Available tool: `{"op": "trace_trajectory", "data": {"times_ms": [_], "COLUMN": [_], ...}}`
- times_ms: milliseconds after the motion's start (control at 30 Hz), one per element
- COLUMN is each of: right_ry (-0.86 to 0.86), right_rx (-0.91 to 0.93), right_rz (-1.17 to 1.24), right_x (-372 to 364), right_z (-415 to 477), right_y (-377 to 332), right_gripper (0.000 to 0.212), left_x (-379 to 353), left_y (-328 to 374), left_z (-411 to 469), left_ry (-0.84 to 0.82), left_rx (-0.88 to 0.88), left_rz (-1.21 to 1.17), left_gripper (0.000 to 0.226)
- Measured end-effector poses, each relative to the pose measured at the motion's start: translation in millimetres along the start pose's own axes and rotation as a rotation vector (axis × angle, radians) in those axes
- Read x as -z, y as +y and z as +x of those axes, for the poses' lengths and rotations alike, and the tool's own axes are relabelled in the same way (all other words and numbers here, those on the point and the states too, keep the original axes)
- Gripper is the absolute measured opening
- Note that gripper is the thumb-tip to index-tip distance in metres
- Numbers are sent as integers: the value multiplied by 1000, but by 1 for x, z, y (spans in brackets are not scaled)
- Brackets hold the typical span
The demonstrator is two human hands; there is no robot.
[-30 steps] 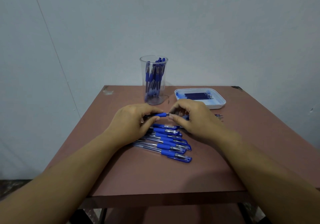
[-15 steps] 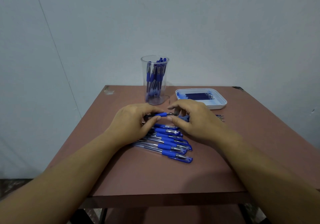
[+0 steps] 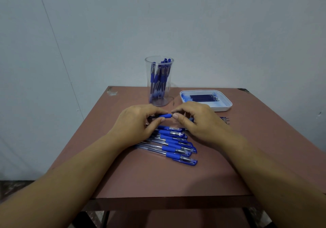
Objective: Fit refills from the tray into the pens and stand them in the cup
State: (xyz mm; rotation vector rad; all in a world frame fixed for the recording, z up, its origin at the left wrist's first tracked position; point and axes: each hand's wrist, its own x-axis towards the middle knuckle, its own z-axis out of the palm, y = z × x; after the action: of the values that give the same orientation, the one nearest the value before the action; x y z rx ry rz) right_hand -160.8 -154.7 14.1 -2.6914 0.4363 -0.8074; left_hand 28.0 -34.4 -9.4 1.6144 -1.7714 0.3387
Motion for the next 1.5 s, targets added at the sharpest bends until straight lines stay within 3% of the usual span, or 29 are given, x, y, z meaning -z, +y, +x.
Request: {"op": "trace_trajectory", "data": {"times_ms": [133,667,767,1167,1367,1500], "right_ry": [24,26,7,176,11,37], "right_rx": [4,-93,-114,-97,-111,-104], "right_rz": [-6,156,168,285,84,87], "right_x": [0,-3,-5,-5,-5,-5], "right_z": [0,0,1,2,4,4], "right_y": [1,4,4,3,10,7], "right_gripper": [7,18,10,17,11,10], "left_x": [0,0,0,3,6,8], "left_y": [-1,-1,-1,-8,-15,-14], "left_z": [0,0,0,0,-1,0], "left_ry": [-1,-13,-34,6,-62,-76], "left_rx": [3,-1,15,162,187,214], "left_rz": [3,11,3,-134,-39,-24], "left_gripper": [25,26,24,25,19,19]}}
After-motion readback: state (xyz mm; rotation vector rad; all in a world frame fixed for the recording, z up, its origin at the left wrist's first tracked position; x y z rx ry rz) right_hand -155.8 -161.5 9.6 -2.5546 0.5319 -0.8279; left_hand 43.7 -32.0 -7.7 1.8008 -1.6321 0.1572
